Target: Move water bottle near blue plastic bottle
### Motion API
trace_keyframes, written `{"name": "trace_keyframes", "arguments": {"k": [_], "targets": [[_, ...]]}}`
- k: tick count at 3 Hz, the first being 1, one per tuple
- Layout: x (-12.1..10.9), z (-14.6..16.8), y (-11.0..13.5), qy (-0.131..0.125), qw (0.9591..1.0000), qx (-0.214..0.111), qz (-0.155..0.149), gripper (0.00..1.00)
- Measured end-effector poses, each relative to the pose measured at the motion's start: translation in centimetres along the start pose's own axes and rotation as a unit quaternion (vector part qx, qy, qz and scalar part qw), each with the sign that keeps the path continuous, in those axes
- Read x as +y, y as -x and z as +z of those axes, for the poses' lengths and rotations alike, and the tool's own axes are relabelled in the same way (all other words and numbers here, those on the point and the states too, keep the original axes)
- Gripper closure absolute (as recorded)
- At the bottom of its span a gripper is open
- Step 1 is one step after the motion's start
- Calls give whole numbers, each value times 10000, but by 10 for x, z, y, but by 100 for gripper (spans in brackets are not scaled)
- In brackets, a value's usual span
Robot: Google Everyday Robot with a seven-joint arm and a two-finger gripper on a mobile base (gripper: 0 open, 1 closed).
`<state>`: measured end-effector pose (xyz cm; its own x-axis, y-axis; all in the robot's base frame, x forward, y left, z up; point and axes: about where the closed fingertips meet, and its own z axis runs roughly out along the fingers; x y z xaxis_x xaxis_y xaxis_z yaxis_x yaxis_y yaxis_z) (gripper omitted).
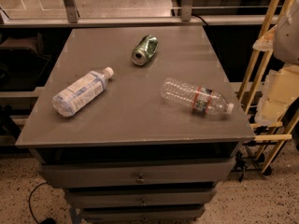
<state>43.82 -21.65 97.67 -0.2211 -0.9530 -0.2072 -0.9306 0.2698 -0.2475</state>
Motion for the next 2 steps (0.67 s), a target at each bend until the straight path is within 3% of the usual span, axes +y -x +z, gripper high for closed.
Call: {"name": "trace_keyframes", "arguments": {"k": [1,2], "targets": [[0,0,0,-1,10000,0,0,0],[-1,3,5,-22,9998,-210,-44,0]]}}
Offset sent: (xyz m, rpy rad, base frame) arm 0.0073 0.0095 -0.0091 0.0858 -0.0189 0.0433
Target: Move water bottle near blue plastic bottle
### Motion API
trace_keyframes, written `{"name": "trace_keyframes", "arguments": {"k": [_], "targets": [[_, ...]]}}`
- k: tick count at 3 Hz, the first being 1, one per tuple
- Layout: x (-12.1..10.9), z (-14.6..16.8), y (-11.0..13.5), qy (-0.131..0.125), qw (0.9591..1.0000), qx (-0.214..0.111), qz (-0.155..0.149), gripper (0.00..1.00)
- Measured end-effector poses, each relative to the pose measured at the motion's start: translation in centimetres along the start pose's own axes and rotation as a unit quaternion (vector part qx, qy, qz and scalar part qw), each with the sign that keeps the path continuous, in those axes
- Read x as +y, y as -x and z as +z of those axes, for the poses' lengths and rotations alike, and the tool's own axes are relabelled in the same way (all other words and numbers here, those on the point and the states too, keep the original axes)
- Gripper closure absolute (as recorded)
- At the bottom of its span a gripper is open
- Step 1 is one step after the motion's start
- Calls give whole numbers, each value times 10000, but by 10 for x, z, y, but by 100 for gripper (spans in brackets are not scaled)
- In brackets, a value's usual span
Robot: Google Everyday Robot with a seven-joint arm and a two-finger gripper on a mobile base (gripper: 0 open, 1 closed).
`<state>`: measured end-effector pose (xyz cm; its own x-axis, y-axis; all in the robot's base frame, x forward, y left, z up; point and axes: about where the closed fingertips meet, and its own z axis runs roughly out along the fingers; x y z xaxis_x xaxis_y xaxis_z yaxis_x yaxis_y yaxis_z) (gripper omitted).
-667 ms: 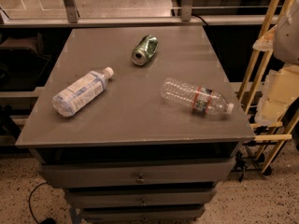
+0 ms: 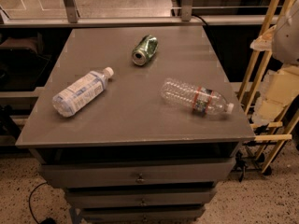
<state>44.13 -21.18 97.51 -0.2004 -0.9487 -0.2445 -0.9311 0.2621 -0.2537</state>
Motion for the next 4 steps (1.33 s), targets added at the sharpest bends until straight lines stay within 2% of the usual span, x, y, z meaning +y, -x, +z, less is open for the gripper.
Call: {"name": "trace_keyframes", "arguments": {"k": [2,4], "targets": [[-10,37,18,118,9993,-354,-78,0],[-29,94,43,488,9957,-794,-18,0]]}}
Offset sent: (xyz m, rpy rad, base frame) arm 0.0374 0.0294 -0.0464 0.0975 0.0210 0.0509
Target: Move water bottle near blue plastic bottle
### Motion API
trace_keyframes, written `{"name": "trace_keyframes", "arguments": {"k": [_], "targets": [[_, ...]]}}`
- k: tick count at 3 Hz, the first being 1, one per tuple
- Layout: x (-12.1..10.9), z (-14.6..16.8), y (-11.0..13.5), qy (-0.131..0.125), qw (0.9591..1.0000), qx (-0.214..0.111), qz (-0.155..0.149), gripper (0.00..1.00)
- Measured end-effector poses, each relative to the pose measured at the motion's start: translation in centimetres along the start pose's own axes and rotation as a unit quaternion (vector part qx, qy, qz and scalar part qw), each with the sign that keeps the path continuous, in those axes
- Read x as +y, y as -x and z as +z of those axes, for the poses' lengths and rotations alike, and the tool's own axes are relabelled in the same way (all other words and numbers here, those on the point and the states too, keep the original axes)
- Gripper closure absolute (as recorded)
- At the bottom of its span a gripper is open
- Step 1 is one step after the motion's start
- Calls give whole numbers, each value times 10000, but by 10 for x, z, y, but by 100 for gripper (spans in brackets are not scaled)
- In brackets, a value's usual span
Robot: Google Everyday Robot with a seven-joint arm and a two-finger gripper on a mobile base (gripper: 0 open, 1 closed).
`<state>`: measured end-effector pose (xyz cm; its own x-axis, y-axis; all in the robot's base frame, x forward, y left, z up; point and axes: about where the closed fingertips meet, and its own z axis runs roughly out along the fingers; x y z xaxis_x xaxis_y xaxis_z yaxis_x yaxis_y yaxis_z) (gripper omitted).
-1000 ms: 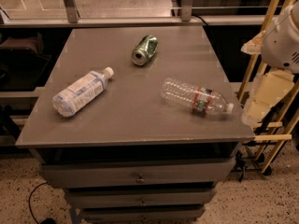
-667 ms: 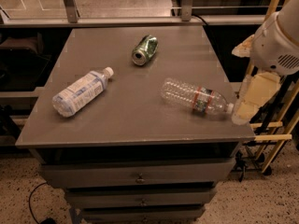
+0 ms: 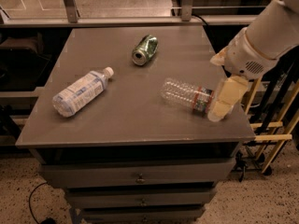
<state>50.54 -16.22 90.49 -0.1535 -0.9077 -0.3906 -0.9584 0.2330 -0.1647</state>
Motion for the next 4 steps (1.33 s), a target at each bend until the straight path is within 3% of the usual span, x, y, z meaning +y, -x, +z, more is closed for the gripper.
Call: {"name": "trace_keyframes", "arguments": {"k": [2,3,4], "targets": [[-20,41,2,92,9991,-368,178,0],[-30,56,-6,146,9987,-369,329,16],[-38,62,-15,165,9981,-332,487,39]]}}
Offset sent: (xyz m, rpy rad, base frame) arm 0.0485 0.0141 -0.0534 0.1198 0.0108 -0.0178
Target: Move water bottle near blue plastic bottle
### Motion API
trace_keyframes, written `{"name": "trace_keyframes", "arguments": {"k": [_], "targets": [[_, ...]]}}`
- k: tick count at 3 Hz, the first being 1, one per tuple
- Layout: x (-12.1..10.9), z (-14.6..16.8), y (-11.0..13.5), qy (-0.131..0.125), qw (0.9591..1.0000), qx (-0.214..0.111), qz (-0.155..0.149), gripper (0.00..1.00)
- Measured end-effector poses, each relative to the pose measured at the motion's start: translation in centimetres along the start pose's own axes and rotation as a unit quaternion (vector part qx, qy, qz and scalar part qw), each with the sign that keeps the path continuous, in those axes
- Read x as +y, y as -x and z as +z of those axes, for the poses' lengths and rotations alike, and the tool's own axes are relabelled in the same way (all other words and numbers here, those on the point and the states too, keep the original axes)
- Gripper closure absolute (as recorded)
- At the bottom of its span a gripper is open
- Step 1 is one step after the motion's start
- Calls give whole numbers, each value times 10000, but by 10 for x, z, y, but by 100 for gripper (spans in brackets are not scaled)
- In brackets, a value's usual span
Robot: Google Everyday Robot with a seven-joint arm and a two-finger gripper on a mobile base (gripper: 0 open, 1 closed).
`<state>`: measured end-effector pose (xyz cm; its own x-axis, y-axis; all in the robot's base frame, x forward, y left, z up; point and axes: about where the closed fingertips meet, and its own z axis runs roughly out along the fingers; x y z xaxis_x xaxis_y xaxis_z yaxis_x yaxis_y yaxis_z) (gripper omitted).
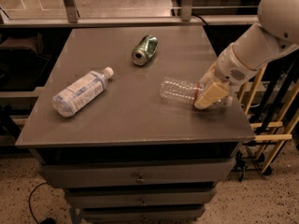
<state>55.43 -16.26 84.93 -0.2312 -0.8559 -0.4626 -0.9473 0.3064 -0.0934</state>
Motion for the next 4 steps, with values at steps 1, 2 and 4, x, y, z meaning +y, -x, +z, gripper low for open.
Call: {"name": "trace_keyframes", "arguments": {"k": [1,2,4], "targets": [[-2,2,-2,10,10000,40,60,63],[1,-1,8,10,9999,134,-9,86],[11,-38,49,-225,9987,198,-404,100]]}}
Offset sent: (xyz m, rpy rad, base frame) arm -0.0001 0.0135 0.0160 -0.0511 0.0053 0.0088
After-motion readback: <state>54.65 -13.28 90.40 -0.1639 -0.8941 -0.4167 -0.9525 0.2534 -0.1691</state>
